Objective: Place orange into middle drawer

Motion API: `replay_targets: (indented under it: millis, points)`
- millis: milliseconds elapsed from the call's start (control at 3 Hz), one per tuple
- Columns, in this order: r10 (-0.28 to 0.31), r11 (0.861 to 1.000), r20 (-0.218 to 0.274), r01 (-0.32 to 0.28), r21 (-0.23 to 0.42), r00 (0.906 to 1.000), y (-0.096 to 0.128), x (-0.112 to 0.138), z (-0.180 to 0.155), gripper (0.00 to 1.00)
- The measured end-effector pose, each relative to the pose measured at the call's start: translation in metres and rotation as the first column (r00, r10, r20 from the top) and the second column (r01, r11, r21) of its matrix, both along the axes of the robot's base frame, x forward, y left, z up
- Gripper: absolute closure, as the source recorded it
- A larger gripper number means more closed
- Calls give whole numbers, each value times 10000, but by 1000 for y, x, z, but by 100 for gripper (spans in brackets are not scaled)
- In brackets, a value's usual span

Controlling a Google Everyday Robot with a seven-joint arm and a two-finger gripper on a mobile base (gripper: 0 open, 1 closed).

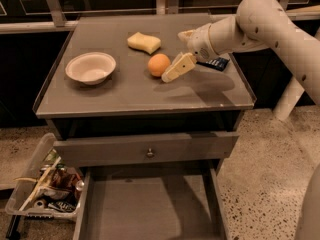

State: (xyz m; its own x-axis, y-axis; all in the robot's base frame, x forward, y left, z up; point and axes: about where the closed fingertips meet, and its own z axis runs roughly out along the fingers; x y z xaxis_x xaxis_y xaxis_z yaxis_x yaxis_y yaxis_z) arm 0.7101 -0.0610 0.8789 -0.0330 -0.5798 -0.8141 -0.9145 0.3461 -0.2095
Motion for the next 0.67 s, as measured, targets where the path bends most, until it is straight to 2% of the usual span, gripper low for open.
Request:
replay_targets:
  millis: [333,667]
  points:
    - [35,9991,-270,-24,414,9996,14,9,-15,0]
    - [164,9977,-718,-116,664,9973,29,14,-29,18]
